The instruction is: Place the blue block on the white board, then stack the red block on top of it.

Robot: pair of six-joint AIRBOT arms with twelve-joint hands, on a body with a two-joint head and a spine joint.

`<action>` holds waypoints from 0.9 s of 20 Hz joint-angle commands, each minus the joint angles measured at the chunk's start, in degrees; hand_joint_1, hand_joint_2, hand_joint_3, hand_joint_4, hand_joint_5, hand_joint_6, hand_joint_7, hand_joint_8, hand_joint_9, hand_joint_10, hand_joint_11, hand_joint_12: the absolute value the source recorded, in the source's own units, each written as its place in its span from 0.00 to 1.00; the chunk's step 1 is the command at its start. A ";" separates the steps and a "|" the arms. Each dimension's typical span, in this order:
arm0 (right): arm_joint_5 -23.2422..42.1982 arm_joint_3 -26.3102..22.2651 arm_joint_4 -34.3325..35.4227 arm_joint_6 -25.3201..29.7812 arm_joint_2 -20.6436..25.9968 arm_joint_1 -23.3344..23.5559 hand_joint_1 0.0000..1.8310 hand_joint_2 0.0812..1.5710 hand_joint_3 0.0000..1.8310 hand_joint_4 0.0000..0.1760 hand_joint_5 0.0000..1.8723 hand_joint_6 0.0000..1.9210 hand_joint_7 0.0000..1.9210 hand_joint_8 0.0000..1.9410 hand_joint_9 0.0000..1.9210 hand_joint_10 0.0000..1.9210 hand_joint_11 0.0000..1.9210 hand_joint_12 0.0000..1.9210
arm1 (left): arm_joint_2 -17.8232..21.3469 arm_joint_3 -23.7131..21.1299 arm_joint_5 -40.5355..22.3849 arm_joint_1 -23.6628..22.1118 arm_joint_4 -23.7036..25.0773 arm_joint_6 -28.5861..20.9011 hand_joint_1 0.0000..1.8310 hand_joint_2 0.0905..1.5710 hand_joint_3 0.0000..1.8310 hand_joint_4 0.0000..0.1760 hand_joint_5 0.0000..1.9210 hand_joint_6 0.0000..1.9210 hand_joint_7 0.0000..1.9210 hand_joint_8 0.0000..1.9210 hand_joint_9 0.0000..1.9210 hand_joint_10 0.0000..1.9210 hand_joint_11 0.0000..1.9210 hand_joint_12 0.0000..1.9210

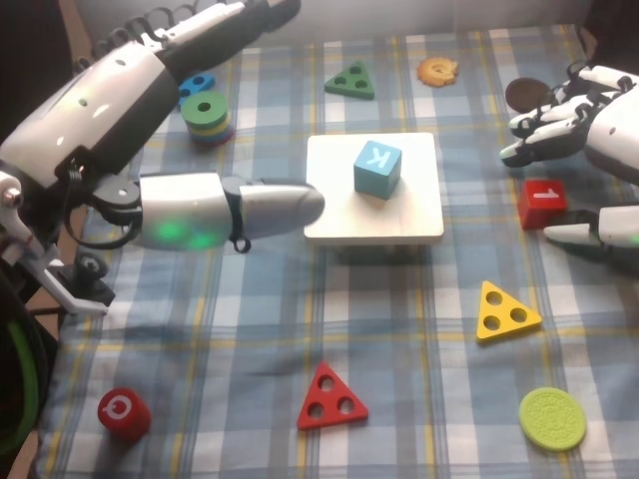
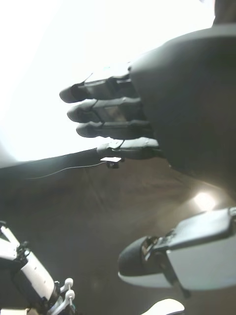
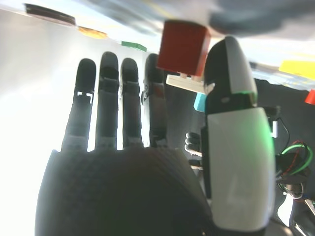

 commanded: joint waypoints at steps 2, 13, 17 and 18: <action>6.65 0.34 1.14 -0.07 -0.03 0.70 0.51 0.65 0.00 0.00 0.39 0.00 0.29 0.00 0.27 0.01 0.01 0.53 | 0.36 -0.08 -7.28 -0.16 0.95 -0.53 0.42 0.51 0.00 0.97 0.13 0.00 0.13 0.00 0.10 0.00 0.00 0.18; 11.02 0.00 -1.82 5.47 0.36 1.61 0.63 0.67 0.00 0.00 0.56 0.45 0.46 0.01 0.38 0.01 0.11 0.56 | 1.10 -0.09 -7.67 1.13 -0.68 -0.56 0.42 0.52 0.00 0.92 0.14 0.00 0.14 0.00 0.11 0.00 0.00 0.16; 13.40 1.20 -8.42 11.45 -0.10 6.70 0.61 0.67 0.00 0.00 0.56 0.46 0.45 0.00 0.38 0.00 0.05 0.68 | 1.97 -0.27 -7.72 1.82 -0.83 -0.57 0.42 0.52 0.00 1.00 0.14 0.00 0.15 0.00 0.11 0.00 0.00 0.16; 13.38 1.50 -9.76 11.91 -0.43 7.92 0.62 0.67 0.00 0.00 0.55 0.46 0.45 0.00 0.38 0.00 0.05 0.68 | 2.11 -0.31 -7.74 1.97 -0.83 -0.57 0.41 0.52 0.00 0.96 0.15 0.00 0.15 0.00 0.12 0.00 0.00 0.18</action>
